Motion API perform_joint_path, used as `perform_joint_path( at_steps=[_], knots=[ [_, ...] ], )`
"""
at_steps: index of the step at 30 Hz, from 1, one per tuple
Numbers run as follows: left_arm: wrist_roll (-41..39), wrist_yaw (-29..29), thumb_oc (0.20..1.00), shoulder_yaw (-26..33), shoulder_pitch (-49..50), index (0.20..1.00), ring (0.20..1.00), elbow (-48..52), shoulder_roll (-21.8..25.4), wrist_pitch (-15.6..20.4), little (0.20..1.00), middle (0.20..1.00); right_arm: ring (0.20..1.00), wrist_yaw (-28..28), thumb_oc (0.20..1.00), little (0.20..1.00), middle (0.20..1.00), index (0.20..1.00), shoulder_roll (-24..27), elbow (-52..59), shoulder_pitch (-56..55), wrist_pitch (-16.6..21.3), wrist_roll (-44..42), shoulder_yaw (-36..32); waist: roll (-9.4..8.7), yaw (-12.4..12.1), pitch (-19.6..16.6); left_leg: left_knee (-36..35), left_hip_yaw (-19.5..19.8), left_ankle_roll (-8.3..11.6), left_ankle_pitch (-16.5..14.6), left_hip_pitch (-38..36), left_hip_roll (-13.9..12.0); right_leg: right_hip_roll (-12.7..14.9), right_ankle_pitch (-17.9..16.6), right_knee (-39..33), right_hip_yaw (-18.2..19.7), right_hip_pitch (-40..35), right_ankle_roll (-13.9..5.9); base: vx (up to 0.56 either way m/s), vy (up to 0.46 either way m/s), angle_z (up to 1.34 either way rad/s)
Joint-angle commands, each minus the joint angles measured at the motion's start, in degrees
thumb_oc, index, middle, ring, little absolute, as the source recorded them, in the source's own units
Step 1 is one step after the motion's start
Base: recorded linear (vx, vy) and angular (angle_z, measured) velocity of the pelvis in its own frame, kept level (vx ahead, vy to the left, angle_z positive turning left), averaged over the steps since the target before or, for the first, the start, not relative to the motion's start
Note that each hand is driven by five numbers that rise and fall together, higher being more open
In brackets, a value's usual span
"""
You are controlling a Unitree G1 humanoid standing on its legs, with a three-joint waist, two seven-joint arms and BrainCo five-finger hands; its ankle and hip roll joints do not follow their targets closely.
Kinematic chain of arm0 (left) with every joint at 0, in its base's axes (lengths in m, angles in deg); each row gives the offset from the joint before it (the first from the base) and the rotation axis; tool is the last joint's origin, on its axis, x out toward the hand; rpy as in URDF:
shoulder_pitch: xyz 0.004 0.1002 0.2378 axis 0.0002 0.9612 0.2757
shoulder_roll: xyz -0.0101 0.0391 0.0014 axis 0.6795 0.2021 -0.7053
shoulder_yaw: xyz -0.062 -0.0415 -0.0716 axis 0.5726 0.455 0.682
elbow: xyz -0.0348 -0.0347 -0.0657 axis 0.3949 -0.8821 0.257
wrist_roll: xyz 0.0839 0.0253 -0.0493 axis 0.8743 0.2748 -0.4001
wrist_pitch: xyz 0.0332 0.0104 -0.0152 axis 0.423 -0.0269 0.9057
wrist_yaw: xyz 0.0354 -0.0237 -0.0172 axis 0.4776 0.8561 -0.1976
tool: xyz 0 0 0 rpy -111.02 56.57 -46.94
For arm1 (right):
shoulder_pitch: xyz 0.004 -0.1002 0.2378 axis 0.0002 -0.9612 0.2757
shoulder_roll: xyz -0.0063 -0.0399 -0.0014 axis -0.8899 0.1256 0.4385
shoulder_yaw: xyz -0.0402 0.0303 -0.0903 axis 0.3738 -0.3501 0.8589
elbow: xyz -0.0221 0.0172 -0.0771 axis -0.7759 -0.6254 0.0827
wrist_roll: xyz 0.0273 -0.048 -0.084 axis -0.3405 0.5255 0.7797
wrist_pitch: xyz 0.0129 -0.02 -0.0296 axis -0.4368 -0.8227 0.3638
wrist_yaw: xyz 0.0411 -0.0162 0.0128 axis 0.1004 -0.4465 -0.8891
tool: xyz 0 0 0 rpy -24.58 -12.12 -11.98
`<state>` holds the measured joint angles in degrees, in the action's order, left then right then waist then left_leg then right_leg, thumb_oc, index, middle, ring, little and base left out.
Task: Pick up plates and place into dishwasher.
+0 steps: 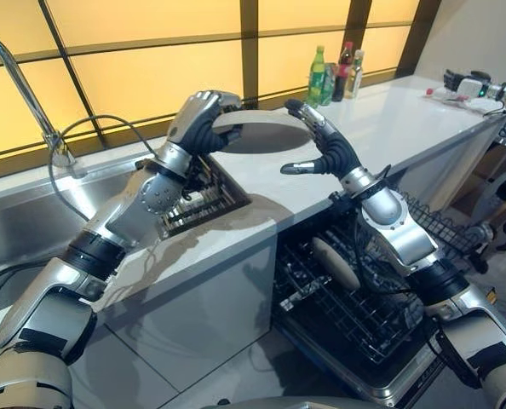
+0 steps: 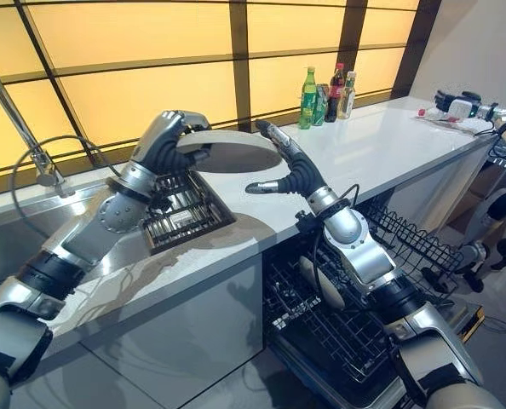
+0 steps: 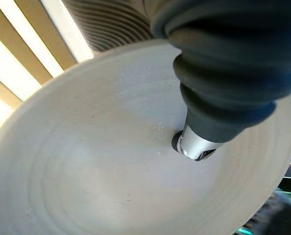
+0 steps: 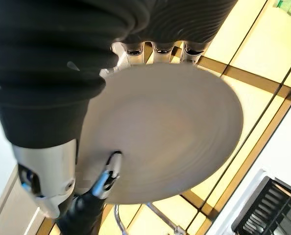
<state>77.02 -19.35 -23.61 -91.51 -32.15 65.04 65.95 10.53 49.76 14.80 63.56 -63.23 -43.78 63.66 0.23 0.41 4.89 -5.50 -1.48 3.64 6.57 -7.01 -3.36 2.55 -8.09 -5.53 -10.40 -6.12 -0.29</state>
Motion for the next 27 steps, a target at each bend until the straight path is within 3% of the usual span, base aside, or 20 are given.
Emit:
perform_joint_path(
  at_steps=[1,5,6,7,8,13,19,24,25,26,27],
  knots=[
    [-4.69,-0.48,0.200,-0.74,-2.21,0.200,0.200,2.21,-1.69,2.05,0.200,0.200,1.000,2.21,1.000,1.000,1.000,1.000,0.32,-2.94,9.66,1.72,0.17,1.05,0.00,-2.33,0.62,1.35,-0.76,-1.06,-9.55,-2.08,2.59,3.16,7.91,0.57,-0.73,-3.15,-5.51,0.00,0.000,0.00],
    [-6.08,-1.87,0.200,-0.92,-1.60,0.200,0.200,2.82,-2.65,2.75,0.200,0.200,1.000,1.24,1.000,1.000,1.000,1.000,-0.04,-3.78,10.34,0.96,-1.16,1.10,-0.18,-2.70,0.50,1.27,-0.50,-1.09,-9.57,-2.27,2.55,3.13,7.97,0.53,-0.75,-3.37,-5.46,0.00,0.000,0.00],
    [-6.33,-2.04,0.200,-1.05,-1.66,0.200,0.200,2.83,-2.79,2.97,0.200,0.200,0.944,0.86,0.944,0.944,0.944,0.944,-0.10,-4.16,10.63,0.83,-1.27,1.27,-0.21,-2.78,0.48,1.24,-0.46,-1.10,-9.57,-2.30,2.55,3.16,7.99,0.53,-0.81,-3.41,-5.47,0.00,0.000,0.00],
    [-6.94,-2.41,0.200,-1.21,-1.91,0.200,0.200,2.82,-3.00,3.33,0.200,0.200,0.260,0.40,0.260,0.260,0.260,0.260,-0.15,-4.91,11.19,0.62,-1.56,1.61,-0.25,-2.94,0.39,1.21,-0.44,-1.08,-9.55,-2.32,2.51,3.20,8.03,0.53,-0.89,-3.50,-5.48,0.00,0.000,0.00],
    [-7.33,-2.55,0.200,-1.33,-2.03,0.200,0.200,2.88,-3.14,3.55,0.200,0.200,0.200,-0.31,0.200,0.200,0.200,0.200,-0.17,-5.44,11.59,0.39,-1.98,1.92,-0.29,-3.03,0.32,1.19,-0.40,-1.08,-9.53,-2.35,2.50,3.20,8.06,0.53,-0.91,-3.54,-5.45,0.00,0.000,0.00],
    [-8.03,-3.58,0.200,-1.85,-2.79,0.200,0.200,3.56,-3.91,3.40,0.200,0.200,0.200,-2.18,0.200,0.200,0.200,0.200,-0.04,-8.31,13.40,0.08,-4.60,3.10,-0.43,-3.49,-0.03,1.09,-0.23,-1.05,-9.49,-2.63,2.42,3.31,8.15,0.53,-1.19,-3.93,-5.42,0.01,0.001,0.04],
    [-9.52,-5.15,0.200,-1.55,-1.81,0.200,0.200,4.25,-4.37,3.44,0.200,0.200,0.200,-4.60,0.200,0.200,0.200,0.200,-1.13,-8.25,13.04,2.99,-10.87,1.90,-0.51,-3.70,-0.24,0.99,0.07,-1.17,-9.62,-2.91,2.40,3.28,8.31,0.53,-1.11,-4.15,-5.32,0.01,0.000,0.05],
    [-9.37,-5.20,0.200,-0.66,-0.62,0.200,0.200,3.86,-4.54,4.08,0.200,0.200,0.200,-5.34,0.200,0.200,0.200,0.200,-2.06,-6.84,11.55,4.65,-10.15,-0.06,-0.47,-3.53,-0.30,0.97,-0.05,-1.37,-9.87,-3.14,2.43,3.27,8.49,0.53,-0.74,-4.27,-5.38,0.00,0.000,0.00],
    [-9.28,-4.98,0.366,-0.41,-0.35,0.366,0.366,4.02,-4.51,3.97,0.366,0.366,0.200,-5.27,0.200,0.200,0.200,0.200,-2.04,-6.58,11.21,4.77,-9.58,-0.31,-0.48,-3.47,-0.36,0.95,-0.15,-1.39,-9.89,-3.18,2.42,3.26,8.49,0.53,-0.64,-4.25,-5.40,0.00,0.000,0.00],
    [-9.32,-4.83,1.000,-0.19,-0.08,1.000,1.000,4.05,-4.43,3.97,1.000,1.000,0.200,-5.29,0.200,0.200,0.200,0.200,-1.84,-6.22,10.66,4.79,-8.28,-0.71,-0.48,-3.35,-0.35,0.97,-0.26,-1.39,-9.92,-3.26,2.38,3.28,8.46,0.53,-0.58,-4.27,-5.45,0.00,0.000,0.00],
    [-9.20,-4.82,1.000,0.18,0.19,1.000,1.000,4.07,-4.34,3.75,1.000,1.000,0.200,-5.09,0.200,0.200,0.200,0.200,-1.31,-5.90,10.10,5.15,-6.66,-1.04,-0.50,-3.14,-0.35,0.98,-0.43,-1.42,-9.95,-3.28,2.37,3.26,8.49,0.53,-0.46,-4.23,-5.48,0.00,0.000,0.00]
  ],
)
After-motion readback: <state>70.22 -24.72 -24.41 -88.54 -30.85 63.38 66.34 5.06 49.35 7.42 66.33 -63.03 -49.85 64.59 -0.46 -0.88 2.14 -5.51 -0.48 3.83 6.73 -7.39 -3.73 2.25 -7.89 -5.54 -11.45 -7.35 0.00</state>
